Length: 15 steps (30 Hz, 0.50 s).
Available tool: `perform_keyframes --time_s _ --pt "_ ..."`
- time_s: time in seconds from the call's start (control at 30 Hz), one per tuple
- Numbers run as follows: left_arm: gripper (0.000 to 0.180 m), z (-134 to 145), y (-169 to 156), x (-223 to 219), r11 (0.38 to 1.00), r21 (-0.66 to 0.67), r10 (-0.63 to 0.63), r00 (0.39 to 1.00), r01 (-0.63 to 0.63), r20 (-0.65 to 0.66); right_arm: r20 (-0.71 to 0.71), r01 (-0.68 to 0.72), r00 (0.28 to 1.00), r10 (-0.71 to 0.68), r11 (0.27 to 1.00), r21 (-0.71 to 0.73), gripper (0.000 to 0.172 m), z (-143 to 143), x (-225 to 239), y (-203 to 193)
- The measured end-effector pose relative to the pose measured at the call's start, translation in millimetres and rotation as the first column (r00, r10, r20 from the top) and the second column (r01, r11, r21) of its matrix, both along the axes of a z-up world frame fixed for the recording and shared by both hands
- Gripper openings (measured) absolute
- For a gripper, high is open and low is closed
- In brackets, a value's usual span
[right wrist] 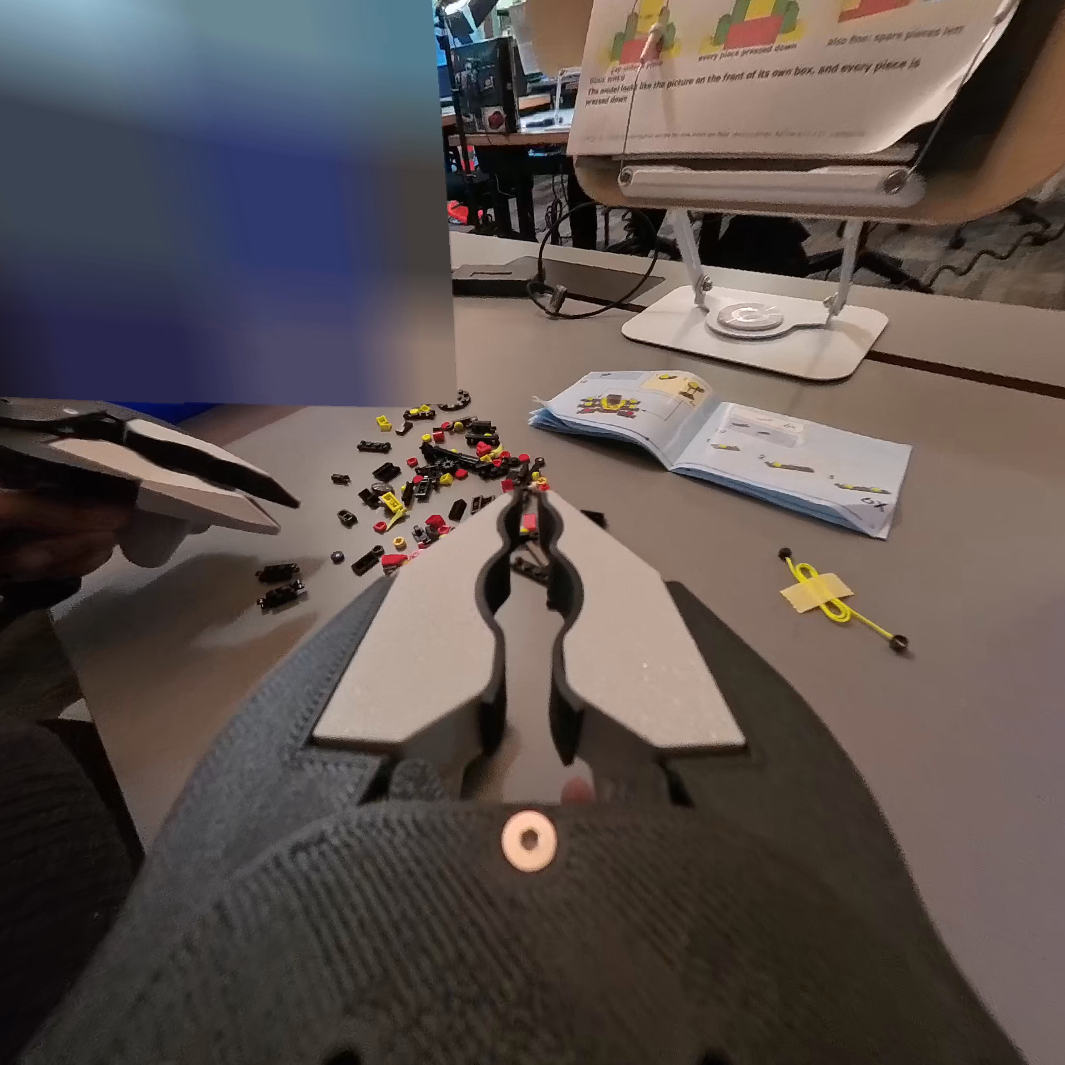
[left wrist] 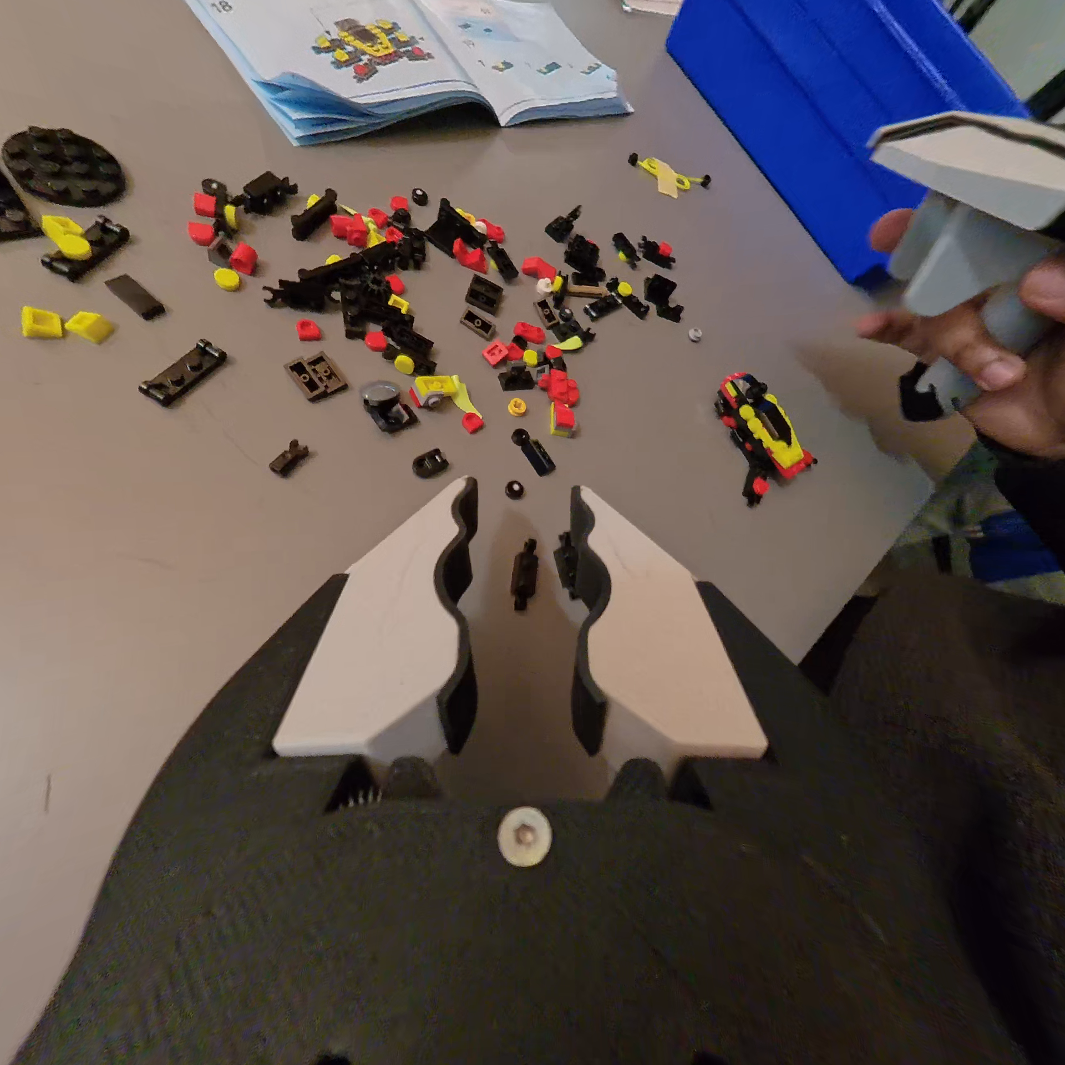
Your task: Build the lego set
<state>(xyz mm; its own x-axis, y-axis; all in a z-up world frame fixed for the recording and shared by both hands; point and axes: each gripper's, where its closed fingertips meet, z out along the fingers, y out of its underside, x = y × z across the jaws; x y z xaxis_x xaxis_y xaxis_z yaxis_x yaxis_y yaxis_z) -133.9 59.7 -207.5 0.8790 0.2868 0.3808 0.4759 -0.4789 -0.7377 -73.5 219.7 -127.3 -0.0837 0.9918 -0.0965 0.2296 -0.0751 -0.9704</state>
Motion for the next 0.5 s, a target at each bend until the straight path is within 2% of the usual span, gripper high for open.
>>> perform_keyframes --time_s 0.1,0.2,0.3,0.5 --pt "0.031 0 13 -5 0.999 -0.012 0.046 0.999 -0.046 -0.023 0.003 0.029 1.000 -0.029 0.998 0.053 0.004 4 13 11" --pt "0.034 4 33 -8 0.998 -0.025 0.062 0.996 -0.063 -0.069 0.028 0.068 0.997 -0.070 0.995 0.071 0.003 -4 36 24" --pt "0.035 4 57 -12 0.996 -0.059 0.062 0.990 -0.070 -0.125 0.031 0.095 0.995 -0.096 0.995 0.006 0.003 -7 58 32" --pt "0.034 -1 107 -20 0.986 -0.153 0.026 0.971 -0.064 -0.237 -0.037 0.116 0.992 -0.120 0.989 -0.092 0.005 10 77 51"
